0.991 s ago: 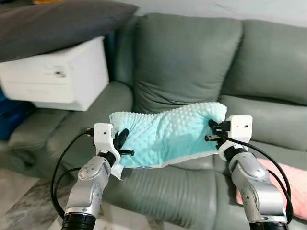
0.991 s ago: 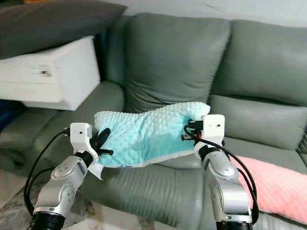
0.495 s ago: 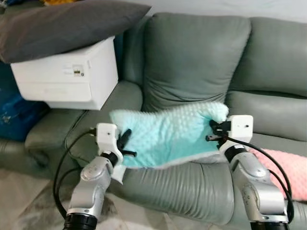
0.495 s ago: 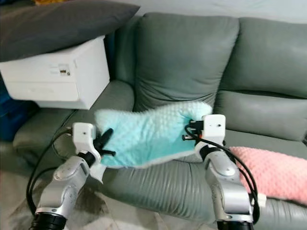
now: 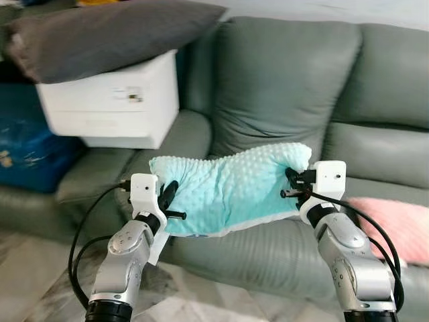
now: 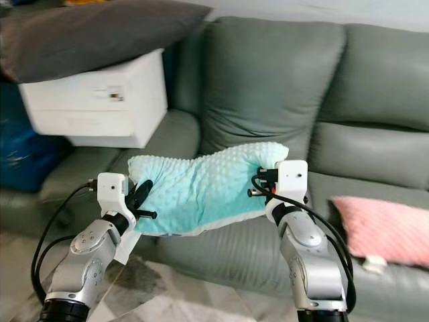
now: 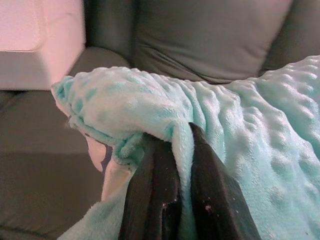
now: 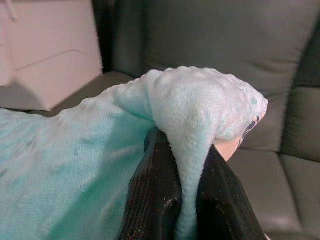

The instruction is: Move the pillow to the sofa

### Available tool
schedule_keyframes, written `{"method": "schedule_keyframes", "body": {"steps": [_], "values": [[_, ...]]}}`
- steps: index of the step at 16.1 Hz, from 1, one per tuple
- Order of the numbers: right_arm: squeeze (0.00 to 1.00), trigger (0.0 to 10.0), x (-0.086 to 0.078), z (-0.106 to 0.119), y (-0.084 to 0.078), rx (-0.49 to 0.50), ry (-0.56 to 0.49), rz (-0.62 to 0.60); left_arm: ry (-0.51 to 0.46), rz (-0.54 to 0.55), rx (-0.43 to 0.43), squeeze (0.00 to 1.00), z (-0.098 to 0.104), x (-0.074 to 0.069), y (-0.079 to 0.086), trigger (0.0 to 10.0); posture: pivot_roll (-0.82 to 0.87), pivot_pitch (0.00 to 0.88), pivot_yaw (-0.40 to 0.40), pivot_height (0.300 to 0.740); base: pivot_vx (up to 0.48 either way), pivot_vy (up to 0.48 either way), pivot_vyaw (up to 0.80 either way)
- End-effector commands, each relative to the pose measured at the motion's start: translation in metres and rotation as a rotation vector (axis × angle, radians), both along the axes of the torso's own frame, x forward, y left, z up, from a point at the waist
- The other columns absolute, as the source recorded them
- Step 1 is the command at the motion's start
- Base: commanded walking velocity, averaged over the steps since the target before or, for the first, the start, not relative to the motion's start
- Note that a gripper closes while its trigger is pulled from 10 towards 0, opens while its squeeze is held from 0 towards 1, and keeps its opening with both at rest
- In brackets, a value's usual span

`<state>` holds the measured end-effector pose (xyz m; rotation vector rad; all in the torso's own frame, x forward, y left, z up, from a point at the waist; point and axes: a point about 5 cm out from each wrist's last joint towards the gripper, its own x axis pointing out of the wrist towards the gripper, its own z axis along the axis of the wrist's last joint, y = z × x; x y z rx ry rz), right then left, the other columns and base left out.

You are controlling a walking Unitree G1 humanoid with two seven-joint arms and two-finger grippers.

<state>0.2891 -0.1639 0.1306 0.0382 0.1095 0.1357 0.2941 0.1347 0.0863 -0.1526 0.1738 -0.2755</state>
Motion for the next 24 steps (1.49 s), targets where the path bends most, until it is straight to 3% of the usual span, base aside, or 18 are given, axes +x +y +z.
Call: {"method": "schedule_keyframes", "body": {"steps": [1, 24], "values": [[0.0, 10.0, 0.001, 0.006, -0.002, -0.001, -0.021, -0.004, -0.021, -0.008, 0.0, 0.0, 0.004, 0.002, -0.003, 10.0, -0.19, 0.017, -0.009, 0.74, 0.0, 0.0, -0.68], [0.0, 10.0, 0.0, 0.006, -0.002, -0.004, -0.012, -0.003, -0.018, -0.052, -0.05, 0.0, 0.004, 0.001, -0.014, 10.0, -0.2, 0.025, -0.012, 0.74, 0.0, 0.0, -0.78]]}}
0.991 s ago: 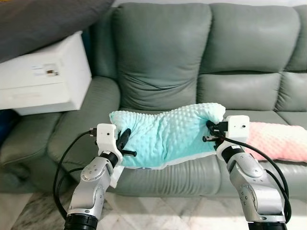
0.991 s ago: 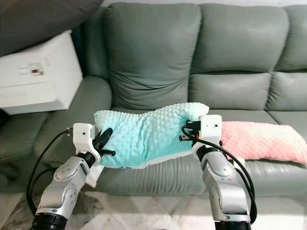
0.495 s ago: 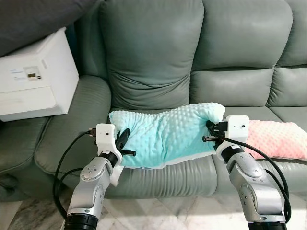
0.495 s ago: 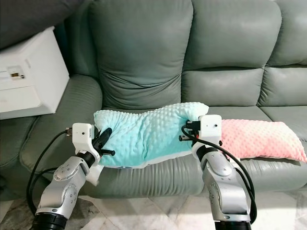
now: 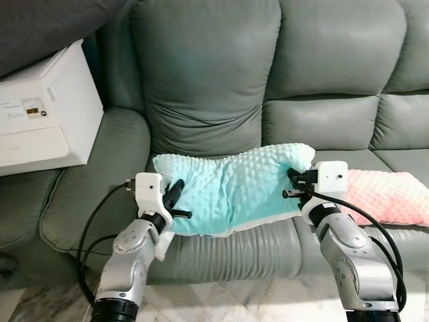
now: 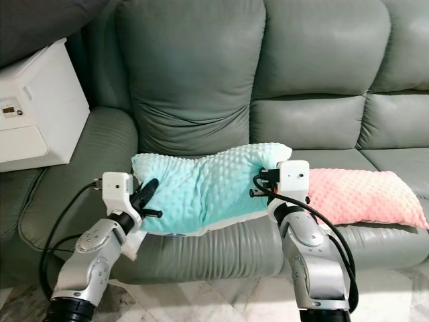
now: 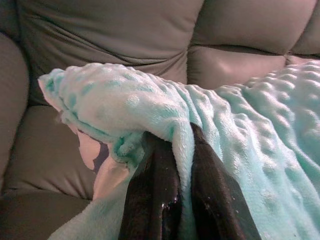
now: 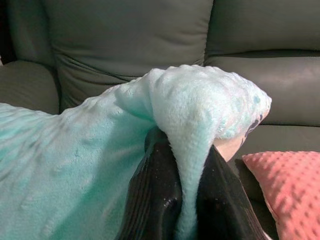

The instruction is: Move the pillow to the sofa

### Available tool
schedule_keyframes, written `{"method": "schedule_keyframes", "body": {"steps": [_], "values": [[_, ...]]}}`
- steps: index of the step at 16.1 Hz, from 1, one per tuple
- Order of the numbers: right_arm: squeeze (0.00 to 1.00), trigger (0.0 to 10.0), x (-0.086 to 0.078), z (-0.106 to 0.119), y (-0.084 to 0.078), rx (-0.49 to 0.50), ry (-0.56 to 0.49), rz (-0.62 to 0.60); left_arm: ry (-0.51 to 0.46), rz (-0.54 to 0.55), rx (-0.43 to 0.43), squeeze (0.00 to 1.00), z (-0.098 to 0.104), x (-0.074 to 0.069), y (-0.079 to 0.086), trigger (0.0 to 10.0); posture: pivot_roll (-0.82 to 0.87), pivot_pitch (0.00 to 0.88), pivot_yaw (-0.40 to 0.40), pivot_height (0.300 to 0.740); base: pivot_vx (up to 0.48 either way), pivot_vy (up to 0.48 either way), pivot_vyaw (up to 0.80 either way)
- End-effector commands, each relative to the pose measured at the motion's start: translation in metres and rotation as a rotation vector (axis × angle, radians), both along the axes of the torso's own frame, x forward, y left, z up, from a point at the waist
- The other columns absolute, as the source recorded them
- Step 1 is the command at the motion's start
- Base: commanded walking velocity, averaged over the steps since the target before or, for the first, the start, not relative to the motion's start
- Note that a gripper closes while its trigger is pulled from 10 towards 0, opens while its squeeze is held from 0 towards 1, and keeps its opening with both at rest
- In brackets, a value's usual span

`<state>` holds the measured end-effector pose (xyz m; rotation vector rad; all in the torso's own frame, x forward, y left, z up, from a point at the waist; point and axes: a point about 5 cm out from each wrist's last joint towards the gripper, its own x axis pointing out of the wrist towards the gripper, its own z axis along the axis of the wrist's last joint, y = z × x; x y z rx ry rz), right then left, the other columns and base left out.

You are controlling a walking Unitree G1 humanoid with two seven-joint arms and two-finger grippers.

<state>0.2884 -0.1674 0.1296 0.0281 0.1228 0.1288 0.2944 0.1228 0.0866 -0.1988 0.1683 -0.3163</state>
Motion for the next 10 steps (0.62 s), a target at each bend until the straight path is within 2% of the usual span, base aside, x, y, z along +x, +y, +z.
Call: {"method": "schedule_keyframes", "body": {"steps": [1, 2, 8, 10], "values": [[0.0, 10.0, 0.0008, 0.0075, 0.001, 0.007, -0.026, 0.002, -0.016, -0.019, -0.002, 0.0, 0.0034, 0.0007, -0.0022, 10.0, -0.2, 0.025, -0.012, 0.74, 0.0, 0.0, -0.78], [0.0, 10.0, 0.0008, 0.0075, 0.0012, 0.009, -0.027, 0.002, -0.016, -0.022, -0.004, 0.0, 0.0033, 0.0007, -0.0022, 10.0, -0.2, 0.024, -0.011, 0.74, 0.0, 0.0, -0.66], [0.0, 10.0, 0.0008, 0.0077, 0.0017, 0.007, -0.031, 0.004, -0.022, -0.052, -0.019, 0.0, 0.0042, -0.001, -0.0052, 10.0, -0.2, 0.022, -0.01, 0.74, 0.0, 0.0, 0.0], [0.0, 10.0, 0.0008, 0.0078, 0.0016, 0.006, -0.032, 0.004, -0.027, -0.057, -0.016, 0.0, 0.0048, -0.0009, -0.0053, 10.0, -0.2, 0.021, -0.009, 0.74, 0.259, 0.0, 0.0]]}}
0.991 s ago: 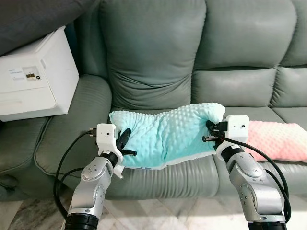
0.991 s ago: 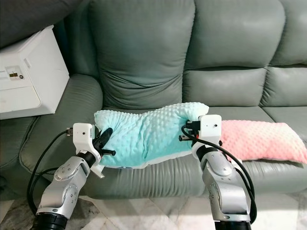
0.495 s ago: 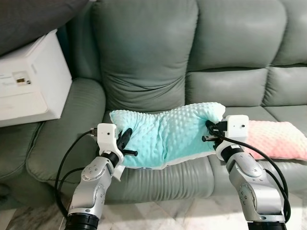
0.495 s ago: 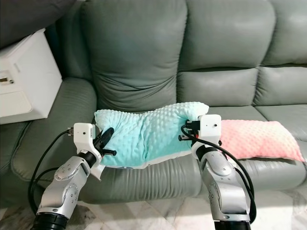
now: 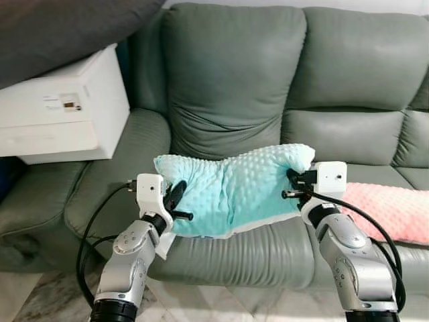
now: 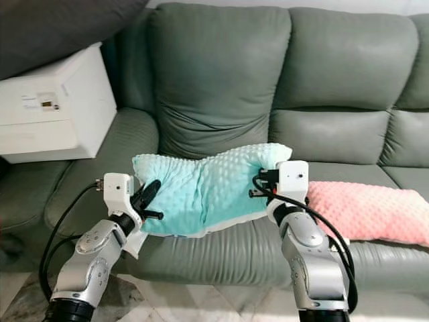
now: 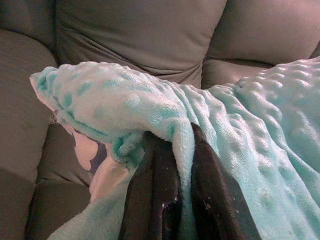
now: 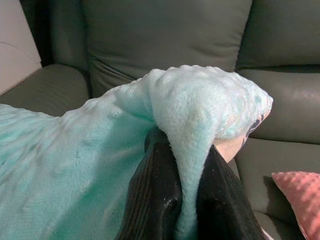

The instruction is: Move the pillow to the sofa

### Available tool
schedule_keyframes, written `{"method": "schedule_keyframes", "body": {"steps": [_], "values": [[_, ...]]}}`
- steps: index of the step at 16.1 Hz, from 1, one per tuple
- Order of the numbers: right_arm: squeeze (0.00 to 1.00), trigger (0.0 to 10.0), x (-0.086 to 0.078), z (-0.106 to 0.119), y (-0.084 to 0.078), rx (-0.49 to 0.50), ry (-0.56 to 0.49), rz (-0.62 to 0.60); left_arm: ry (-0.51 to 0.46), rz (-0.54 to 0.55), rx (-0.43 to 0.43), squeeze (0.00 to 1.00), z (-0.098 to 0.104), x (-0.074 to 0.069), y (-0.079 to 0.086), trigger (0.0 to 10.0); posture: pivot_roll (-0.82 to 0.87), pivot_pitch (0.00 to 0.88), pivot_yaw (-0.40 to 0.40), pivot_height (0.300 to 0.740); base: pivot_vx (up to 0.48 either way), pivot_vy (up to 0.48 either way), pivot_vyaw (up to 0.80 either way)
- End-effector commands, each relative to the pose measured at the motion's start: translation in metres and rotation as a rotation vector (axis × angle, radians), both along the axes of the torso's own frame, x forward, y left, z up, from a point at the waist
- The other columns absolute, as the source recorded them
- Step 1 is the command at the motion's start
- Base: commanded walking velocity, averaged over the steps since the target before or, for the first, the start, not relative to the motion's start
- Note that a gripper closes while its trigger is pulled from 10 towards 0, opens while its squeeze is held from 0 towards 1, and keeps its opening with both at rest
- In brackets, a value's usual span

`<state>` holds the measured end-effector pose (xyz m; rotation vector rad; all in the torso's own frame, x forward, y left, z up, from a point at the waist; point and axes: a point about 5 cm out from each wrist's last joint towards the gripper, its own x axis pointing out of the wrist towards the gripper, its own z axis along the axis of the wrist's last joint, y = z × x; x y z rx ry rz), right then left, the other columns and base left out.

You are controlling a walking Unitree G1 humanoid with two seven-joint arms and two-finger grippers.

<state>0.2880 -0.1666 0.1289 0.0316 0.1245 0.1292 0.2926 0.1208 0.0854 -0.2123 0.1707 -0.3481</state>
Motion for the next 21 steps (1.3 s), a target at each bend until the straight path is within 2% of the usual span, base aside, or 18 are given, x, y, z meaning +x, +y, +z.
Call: {"method": "schedule_keyframes", "body": {"steps": [1, 13, 18, 21], "values": [[0.0, 10.0, 0.0012, 0.0085, 0.0007, 0.002, -0.034, 0.003, -0.03, -0.03, -0.002, 0.0, 0.0061, 0.001, -0.0037, 10.0, -0.2, 0.02, -0.01, 0.74, 0.285, 0.0, 0.0], [0.0, 10.0, 0.0011, 0.0073, 0.0006, 0.003, -0.029, -0.001, -0.032, -0.058, -0.003, 0.0, 0.0061, -0.0016, -0.0063, 10.0, -0.2, 0.022, -0.007, 0.74, 0.377, 0.0, 0.0], [0.0, 10.0, 0.0015, 0.0071, -0.0002, 0.001, -0.025, -0.004, -0.023, -0.061, -0.02, 0.0, 0.0051, -0.0026, -0.0094, 10.0, -0.2, 0.022, -0.01, 0.74, 0.0, 0.0, 0.0], [0.0, 10.0, 0.0018, 0.0064, 0.0006, -0.001, -0.019, -0.004, -0.023, -0.07, -0.025, 0.0, 0.0053, -0.0033, -0.0107, 10.0, -0.2, 0.023, -0.01, 0.74, 0.0, 0.0, -0.65]]}}
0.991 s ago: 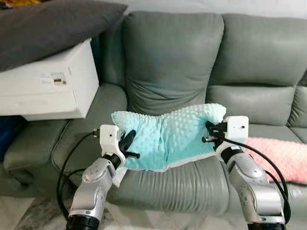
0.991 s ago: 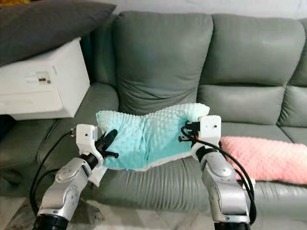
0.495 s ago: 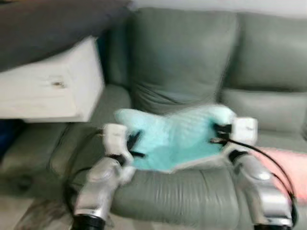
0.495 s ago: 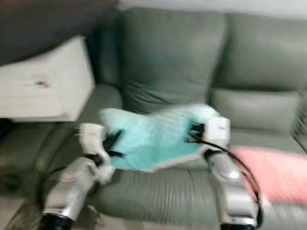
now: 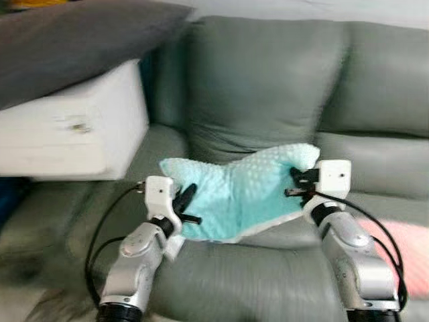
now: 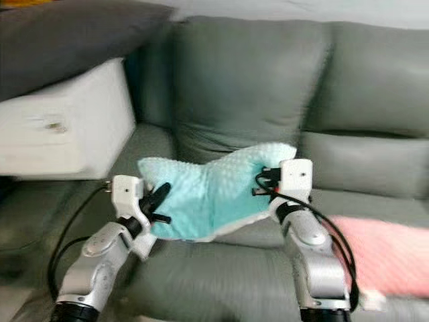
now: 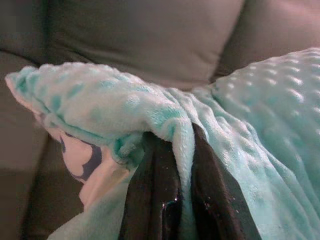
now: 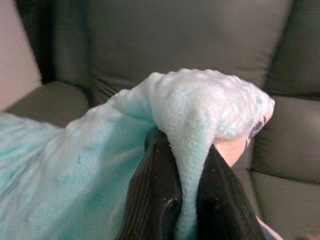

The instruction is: Move the pillow to the sofa

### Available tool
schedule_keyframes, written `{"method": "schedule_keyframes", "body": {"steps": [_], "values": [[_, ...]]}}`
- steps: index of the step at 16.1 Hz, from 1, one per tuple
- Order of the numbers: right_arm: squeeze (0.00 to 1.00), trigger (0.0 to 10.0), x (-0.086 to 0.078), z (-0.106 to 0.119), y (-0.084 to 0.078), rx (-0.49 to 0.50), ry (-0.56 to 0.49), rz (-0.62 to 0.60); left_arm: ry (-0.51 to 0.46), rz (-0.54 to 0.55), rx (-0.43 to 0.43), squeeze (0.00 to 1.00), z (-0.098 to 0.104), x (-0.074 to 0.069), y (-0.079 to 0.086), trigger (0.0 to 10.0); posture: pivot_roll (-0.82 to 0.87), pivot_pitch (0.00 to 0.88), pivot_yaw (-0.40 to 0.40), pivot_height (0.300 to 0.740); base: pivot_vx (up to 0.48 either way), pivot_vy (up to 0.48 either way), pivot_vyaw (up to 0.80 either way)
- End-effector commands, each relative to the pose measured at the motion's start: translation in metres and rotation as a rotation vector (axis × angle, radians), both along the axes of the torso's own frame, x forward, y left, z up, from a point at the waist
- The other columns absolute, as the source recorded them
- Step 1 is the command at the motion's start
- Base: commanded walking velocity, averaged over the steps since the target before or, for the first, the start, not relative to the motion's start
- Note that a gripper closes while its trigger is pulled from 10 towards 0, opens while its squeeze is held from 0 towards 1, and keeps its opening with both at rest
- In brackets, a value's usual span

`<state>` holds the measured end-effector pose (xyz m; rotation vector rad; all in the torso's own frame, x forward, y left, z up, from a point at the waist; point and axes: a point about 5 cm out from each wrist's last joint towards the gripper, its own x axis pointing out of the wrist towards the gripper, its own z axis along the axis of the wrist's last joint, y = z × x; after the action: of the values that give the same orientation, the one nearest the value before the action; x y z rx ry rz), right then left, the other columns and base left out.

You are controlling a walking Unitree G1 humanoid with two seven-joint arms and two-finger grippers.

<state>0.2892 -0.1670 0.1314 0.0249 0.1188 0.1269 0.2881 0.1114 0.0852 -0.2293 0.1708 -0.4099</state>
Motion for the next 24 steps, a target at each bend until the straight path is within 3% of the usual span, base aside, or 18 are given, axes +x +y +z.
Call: {"method": "schedule_keyframes", "body": {"steps": [1, 14, 17, 20, 24], "values": [[0.0, 10.0, 0.001, 0.004, 0.001, 0.005, -0.013, -0.001, -0.02, -0.011, -0.003, 0.0, 0.005, 0.001, -0.001, 10.0, -0.2, 0.024, -0.011, 0.74, 0.0, 0.0, -0.78], [0.0, 10.0, 0.0, -0.001, 0.006, 0.014, 0.004, 0.004, -0.011, -0.025, 0.013, 0.0, 0.002, 0.001, 0.0, 10.0, -0.18, 0.023, -0.014, 0.74, 0.0, 0.0, -0.78], [0.0, 10.0, 0.0, -0.007, 0.01, -0.001, 0.025, 0.006, -0.003, -0.035, 0.043, 0.0, -0.006, 0.006, 0.003, 10.0, -0.17, 0.024, -0.016, 0.74, 0.0, 0.0, -0.21], [0.0, 10.0, -0.001, -0.015, 0.002, 0.003, 0.067, -0.061, 0.022, -0.031, 0.022, 0.0, -0.015, 0.008, 0.004, 10.0, -0.18, 0.053, -0.009, 0.74, 0.0, 0.0, 0.0], [0.0, 10.0, -0.01, -0.027, -0.014, -0.004, 0.133, -0.195, 0.056, -0.07, 0.089, 0.0, -0.031, 0.003, 0.0, 10.0, -0.19, 0.118, 0.008, 0.74, 0.0, 0.0, 0.0]]}}
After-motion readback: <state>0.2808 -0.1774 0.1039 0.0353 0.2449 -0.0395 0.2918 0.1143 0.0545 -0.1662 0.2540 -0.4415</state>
